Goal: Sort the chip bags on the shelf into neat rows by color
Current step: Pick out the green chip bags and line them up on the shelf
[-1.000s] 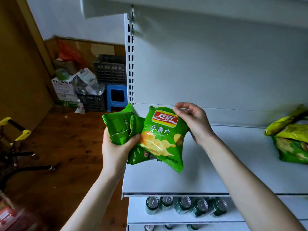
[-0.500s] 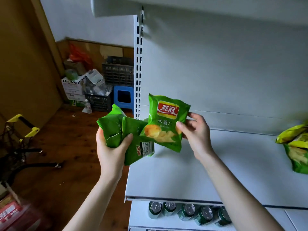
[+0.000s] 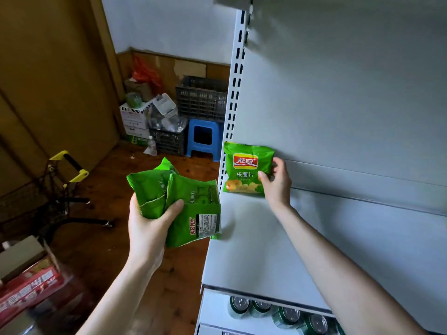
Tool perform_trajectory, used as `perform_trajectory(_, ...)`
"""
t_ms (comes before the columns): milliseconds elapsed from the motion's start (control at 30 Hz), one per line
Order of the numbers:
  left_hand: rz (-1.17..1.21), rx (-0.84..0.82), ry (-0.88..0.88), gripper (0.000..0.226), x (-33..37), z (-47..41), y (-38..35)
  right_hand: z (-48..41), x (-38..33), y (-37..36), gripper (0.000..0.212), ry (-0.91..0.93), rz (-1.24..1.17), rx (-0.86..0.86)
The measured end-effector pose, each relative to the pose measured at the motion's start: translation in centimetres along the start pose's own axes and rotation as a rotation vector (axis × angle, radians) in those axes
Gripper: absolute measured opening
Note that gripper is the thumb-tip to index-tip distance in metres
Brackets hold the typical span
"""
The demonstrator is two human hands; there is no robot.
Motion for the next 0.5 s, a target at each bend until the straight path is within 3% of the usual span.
perform_trajectory(500,0.009,-0.070,0.057,0.053,-0.4,-0.3,-1.5,-0.3,0.5,-0.2,0.045,-0.019,0.061,-0.030)
Point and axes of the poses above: each hand's wrist, its own z-axis away from the middle knuckle, its own y-axis out of the back of the hand, x = y × z, the point moved 8 cm from there along -z, towards the middle knuckle, and after that the axes turned 3 degrees about -z, right-handed, at the moved point
